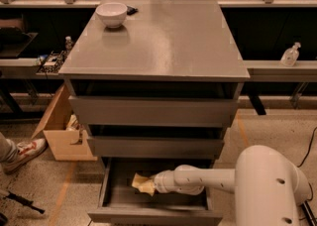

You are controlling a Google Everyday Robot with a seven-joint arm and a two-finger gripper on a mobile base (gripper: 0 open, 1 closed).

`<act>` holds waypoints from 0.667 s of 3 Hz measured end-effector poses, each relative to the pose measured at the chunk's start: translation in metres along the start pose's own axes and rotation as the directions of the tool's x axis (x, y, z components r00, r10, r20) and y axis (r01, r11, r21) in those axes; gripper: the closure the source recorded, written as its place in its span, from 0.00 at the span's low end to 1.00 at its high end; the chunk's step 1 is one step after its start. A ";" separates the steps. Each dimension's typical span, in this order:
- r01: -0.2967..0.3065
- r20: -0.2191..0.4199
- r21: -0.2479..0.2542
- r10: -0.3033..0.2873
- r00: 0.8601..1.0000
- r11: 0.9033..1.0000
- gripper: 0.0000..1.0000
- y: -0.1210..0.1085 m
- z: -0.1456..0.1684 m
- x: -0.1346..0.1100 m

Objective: Place sponge into bottom drawer

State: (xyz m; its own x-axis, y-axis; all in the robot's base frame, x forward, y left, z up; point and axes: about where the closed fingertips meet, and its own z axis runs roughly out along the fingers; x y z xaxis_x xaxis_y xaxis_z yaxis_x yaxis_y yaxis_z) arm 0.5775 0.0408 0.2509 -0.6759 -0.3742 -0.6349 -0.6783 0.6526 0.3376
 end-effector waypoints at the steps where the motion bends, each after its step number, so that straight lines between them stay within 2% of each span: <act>1: 0.003 0.000 0.011 -0.003 1.000 1.000 1.00 -0.007 0.035 0.008; 2: -0.013 0.002 0.004 0.013 1.000 1.000 1.00 -0.015 0.068 0.013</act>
Offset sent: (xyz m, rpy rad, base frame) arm 0.0404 0.0434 -0.0960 0.0163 0.0159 -0.0307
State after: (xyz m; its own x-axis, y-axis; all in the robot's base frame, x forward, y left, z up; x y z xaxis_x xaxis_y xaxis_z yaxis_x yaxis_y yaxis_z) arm 0.5986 0.0709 0.1898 -0.6841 -0.3642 -0.6320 -0.6683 0.6601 0.3430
